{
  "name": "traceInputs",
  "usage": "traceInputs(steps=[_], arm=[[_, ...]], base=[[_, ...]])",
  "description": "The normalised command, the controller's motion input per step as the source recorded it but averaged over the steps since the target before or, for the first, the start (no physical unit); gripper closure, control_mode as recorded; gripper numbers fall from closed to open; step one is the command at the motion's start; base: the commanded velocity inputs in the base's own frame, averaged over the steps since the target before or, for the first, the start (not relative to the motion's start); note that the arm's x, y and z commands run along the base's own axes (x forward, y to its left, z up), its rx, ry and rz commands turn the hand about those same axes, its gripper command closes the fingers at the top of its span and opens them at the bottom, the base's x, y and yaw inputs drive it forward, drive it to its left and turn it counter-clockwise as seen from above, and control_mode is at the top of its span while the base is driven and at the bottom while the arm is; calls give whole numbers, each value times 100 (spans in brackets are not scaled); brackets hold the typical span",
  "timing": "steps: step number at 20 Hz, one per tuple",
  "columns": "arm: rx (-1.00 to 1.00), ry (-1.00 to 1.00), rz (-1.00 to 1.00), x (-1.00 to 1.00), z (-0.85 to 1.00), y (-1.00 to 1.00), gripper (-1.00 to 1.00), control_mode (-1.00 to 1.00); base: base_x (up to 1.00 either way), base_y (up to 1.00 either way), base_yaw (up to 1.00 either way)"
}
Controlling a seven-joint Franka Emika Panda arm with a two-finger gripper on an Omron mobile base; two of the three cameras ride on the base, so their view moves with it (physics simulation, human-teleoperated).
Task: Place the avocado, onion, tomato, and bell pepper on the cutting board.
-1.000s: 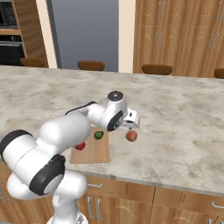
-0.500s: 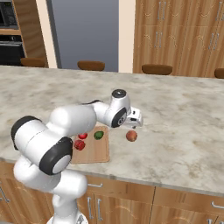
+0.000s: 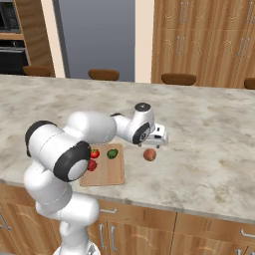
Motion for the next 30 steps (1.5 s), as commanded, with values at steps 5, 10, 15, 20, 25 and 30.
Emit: traceInputs(steps=[5, 10, 15, 20, 25, 30], arm=[[-1, 2, 0, 19, -15, 0, -100, -100], [-1, 3, 0, 3, -21, 0, -100, -100], [-2, 4, 0, 1, -26, 0, -100, -100], [-3, 5, 0, 5, -27, 2, -100, -100], [-3, 4, 0, 9, -30, 5, -100, -100], [-3, 2, 0, 12, -31, 0, -100, -100]], base=[[0, 0, 0], [0, 0, 0], [0, 0, 0], [0, 0, 0], [0, 0, 0], [0, 0, 0]])
